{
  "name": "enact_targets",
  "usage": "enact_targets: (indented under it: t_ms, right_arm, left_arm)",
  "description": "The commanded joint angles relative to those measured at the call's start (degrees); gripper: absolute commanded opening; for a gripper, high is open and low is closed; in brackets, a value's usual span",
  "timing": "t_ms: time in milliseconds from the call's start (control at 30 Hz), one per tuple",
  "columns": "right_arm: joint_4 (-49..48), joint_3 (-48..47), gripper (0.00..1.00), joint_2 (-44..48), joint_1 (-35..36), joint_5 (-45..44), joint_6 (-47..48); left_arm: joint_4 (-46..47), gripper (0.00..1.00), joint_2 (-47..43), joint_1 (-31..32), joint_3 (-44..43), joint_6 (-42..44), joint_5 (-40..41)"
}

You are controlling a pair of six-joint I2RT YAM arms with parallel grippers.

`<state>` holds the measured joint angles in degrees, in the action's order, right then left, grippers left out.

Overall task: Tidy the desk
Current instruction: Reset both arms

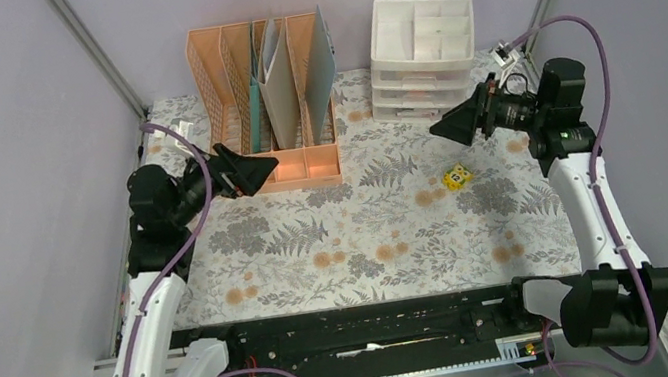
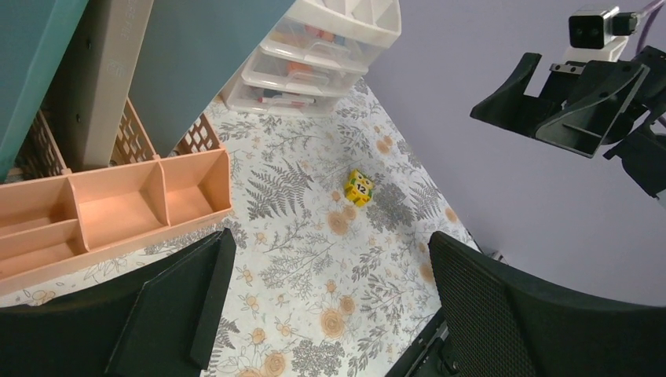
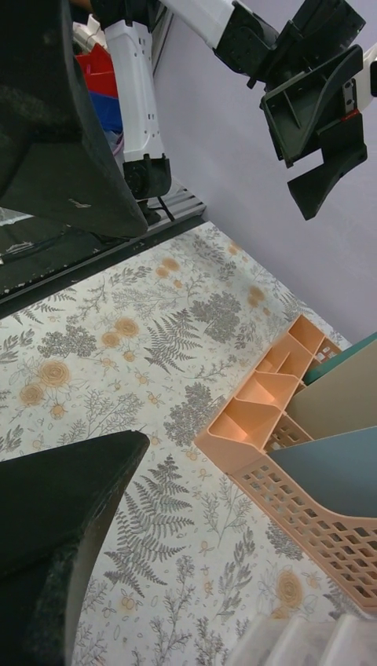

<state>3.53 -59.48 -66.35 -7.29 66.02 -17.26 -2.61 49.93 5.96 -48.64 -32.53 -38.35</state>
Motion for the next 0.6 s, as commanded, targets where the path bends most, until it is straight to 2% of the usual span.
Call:
enact_targets:
  t_ms: [0,167,200,233,433,567]
  right_arm:
    - [-1.8,-4.0,1.00,2.7,0.0,0.6,-0.8]
    - [-0.7,-8.1,1.00,0.3,0.0,-0.2,0.4]
    - [13.1,-9.1,1.00,-0.1,0.0,-19.2,10.2]
    - [15.9,-10.1,1.00,-0.4,0.0,-22.7,12.4]
    - [19.4,-14.8,1.00,0.5,0.0,-34.7,14.0]
    - [19.4,-16.1,1.00,2.2,0.0,-37.9,14.0]
  left_arm:
    - [-3.3,0.99,-1.1,1.7,-4.6,3.2,3.2]
    - [-7.4,0.99,-0.1,9.6,-5.6,7.5,14.1]
    - [-7.6,0.99,0.1,11.0,-5.4,7.7,16.6]
    - [-7.7,0.99,0.3,12.1,-5.1,7.8,18.8]
    - [-11.7,0.99,1.4,13.2,-6.2,11.2,27.4]
    - [-14.2,0.99,0.8,13.0,-8.8,13.0,30.7]
